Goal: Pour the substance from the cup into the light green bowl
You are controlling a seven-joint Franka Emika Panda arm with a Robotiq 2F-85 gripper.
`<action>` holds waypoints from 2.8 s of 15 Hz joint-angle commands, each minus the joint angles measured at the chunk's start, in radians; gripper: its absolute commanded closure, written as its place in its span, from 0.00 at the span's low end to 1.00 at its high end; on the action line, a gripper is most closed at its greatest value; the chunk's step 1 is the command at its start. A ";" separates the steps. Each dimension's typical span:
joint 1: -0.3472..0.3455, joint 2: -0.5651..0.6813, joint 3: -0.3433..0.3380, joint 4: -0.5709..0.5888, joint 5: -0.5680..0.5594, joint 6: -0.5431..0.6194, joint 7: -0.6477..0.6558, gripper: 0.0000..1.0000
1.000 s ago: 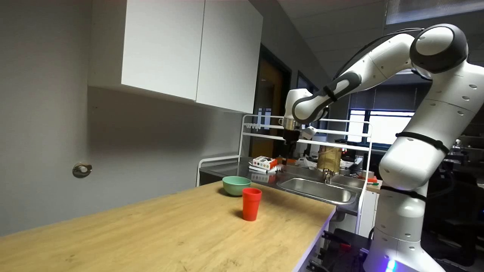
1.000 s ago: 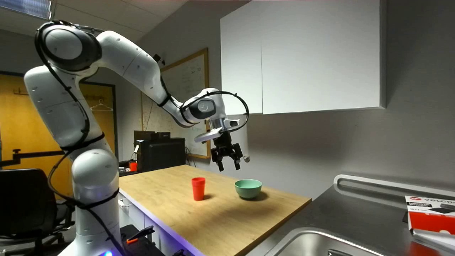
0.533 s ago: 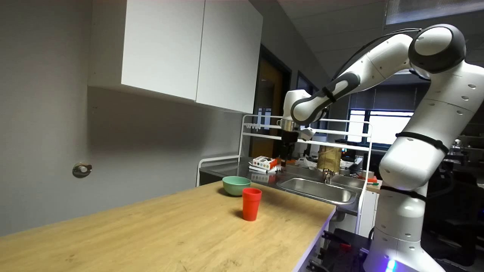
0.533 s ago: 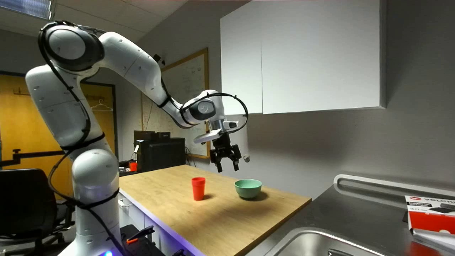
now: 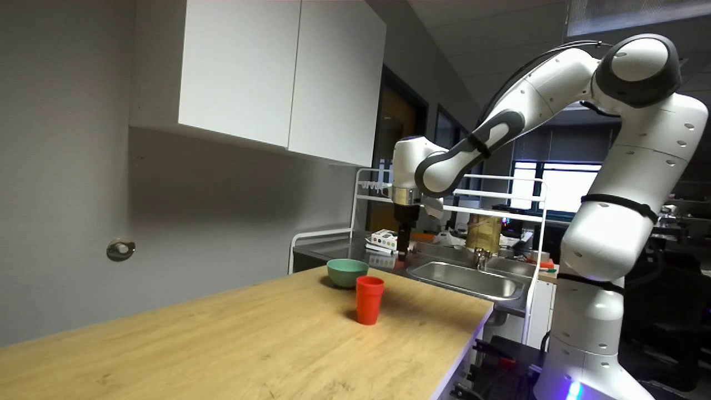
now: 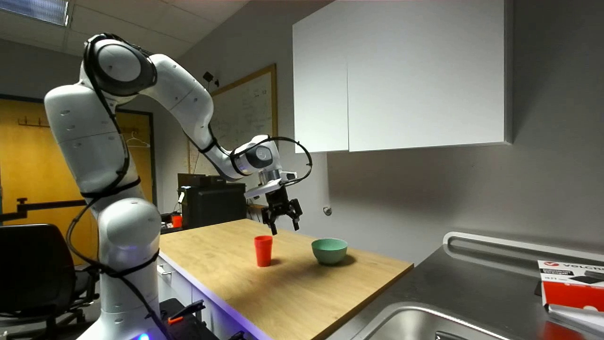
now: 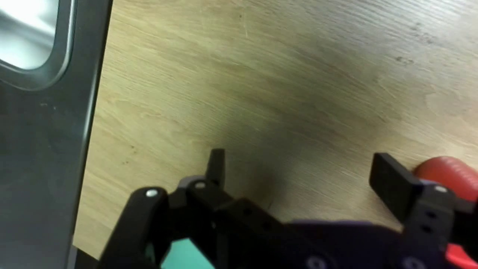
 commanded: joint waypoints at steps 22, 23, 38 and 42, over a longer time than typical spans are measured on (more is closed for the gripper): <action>0.258 0.205 0.134 0.131 0.166 -0.074 -0.235 0.00; 0.255 0.222 0.129 0.144 0.196 -0.079 -0.269 0.00; 0.164 0.416 0.093 0.284 0.321 -0.143 -0.390 0.47; 0.165 0.415 0.098 0.294 0.305 -0.153 -0.378 0.77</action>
